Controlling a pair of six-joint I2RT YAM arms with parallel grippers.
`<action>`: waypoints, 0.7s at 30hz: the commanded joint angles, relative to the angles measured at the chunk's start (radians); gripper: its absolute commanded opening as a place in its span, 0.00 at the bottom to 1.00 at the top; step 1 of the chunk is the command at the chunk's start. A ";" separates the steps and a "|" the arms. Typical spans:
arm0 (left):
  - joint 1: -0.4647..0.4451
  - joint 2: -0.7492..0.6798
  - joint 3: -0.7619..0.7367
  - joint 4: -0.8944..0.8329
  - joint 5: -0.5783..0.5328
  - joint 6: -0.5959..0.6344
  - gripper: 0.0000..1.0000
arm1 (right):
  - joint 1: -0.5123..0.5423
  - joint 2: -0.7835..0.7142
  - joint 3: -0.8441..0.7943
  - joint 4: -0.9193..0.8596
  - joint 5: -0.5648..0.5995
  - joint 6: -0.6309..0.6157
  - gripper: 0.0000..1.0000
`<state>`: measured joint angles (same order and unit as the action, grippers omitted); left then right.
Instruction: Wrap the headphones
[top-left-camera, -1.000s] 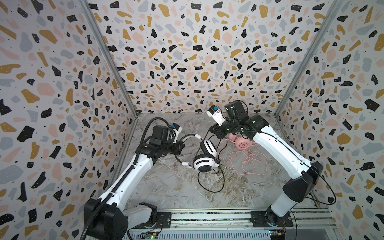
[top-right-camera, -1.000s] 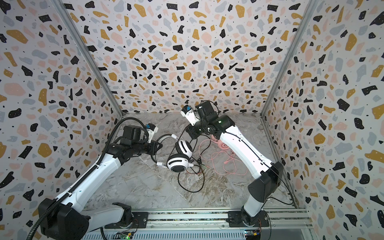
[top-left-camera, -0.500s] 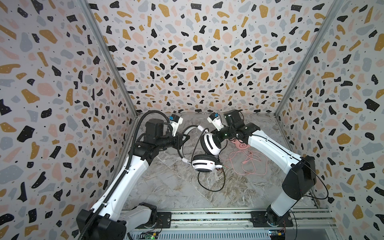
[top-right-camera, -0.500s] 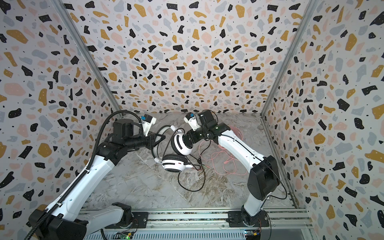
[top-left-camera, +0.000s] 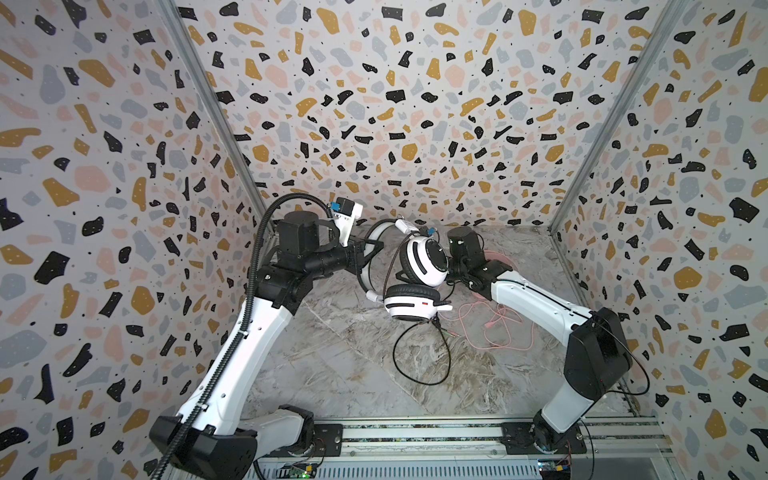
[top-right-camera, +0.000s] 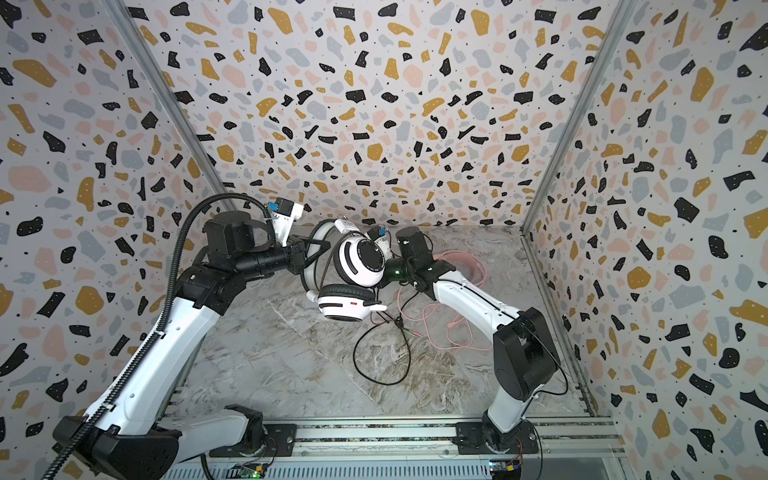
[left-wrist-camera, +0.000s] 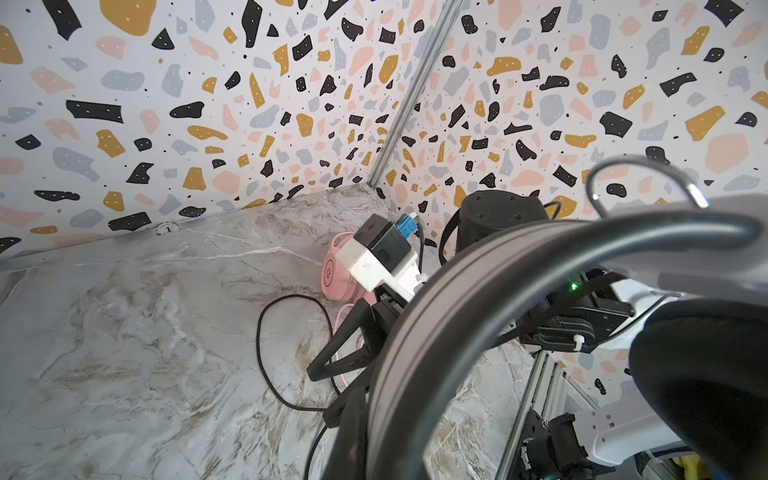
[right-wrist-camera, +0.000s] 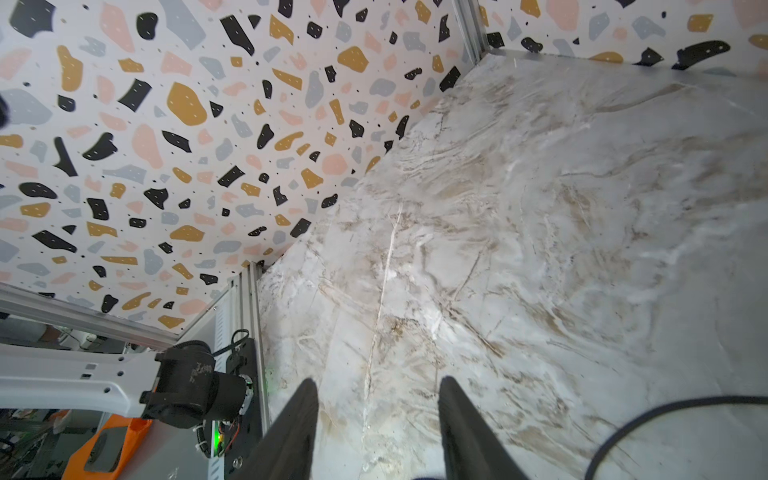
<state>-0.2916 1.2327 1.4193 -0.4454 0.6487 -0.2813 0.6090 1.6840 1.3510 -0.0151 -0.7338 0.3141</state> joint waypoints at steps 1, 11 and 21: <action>0.021 0.005 0.088 0.023 0.014 -0.063 0.00 | 0.006 -0.005 -0.054 0.085 -0.046 0.027 0.49; 0.145 0.045 0.190 0.011 0.081 -0.139 0.00 | -0.109 -0.171 -0.191 -0.080 0.135 -0.032 0.57; 0.180 0.053 0.166 0.072 0.081 -0.194 0.00 | -0.062 -0.244 -0.377 0.064 0.028 -0.112 0.95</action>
<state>-0.1207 1.2922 1.5696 -0.4782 0.6804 -0.4076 0.4969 1.4223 1.0019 -0.0044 -0.6846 0.2436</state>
